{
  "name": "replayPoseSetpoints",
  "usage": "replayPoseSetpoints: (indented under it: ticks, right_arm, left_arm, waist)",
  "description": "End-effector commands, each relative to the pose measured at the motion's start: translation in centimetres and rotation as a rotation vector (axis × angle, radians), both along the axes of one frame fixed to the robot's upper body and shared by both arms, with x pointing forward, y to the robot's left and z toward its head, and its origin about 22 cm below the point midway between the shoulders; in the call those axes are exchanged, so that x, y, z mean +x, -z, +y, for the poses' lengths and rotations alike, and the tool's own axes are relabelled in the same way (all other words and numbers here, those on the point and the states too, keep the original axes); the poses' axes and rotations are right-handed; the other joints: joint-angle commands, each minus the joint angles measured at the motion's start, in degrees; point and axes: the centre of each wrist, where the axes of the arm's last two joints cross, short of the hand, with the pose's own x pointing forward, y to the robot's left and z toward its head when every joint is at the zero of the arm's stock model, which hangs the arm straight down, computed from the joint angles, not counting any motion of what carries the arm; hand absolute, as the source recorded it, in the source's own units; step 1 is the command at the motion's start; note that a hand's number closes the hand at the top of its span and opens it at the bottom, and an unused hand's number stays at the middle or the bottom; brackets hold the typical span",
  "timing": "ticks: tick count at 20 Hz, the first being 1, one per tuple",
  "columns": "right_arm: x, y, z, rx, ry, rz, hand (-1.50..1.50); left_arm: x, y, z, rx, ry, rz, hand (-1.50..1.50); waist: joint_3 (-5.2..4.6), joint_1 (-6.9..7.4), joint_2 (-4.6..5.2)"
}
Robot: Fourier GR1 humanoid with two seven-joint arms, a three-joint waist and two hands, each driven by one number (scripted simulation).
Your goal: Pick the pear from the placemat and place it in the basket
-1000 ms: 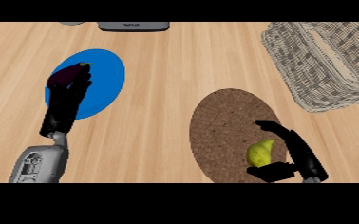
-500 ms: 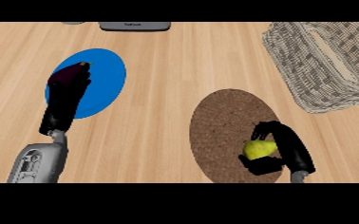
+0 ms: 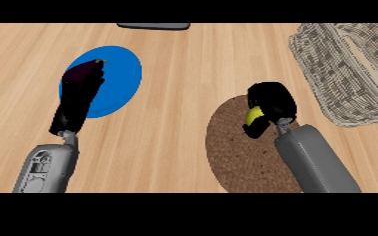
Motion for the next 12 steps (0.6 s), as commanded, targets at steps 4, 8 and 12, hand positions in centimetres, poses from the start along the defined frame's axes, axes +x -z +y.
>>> replayPoseSetpoints:
  ticks: [4, 8, 12]
  right_arm:
    - [3.4, -2.2, 5.9, 0.206, -0.042, -0.068, 1.50]
    - [3.3, -7.3, 6.9, 0.393, -0.051, -0.148, 1.50]
    - [2.9, -12.5, 5.5, 0.660, 0.001, -0.255, 1.50]
  left_arm:
    - [-0.6, 1.6, -0.3, 0.008, -0.045, 0.015, 0.00]
    - [0.2, 1.0, 1.9, -0.008, -0.050, 0.009, 0.00]
    - [-1.0, 1.5, 0.7, -0.008, -0.079, 0.034, 0.00]
  waist:
    - [0.10, -2.49, -0.36]
    - [0.05, -3.69, -0.66]
    - [0.10, -4.26, -1.12]
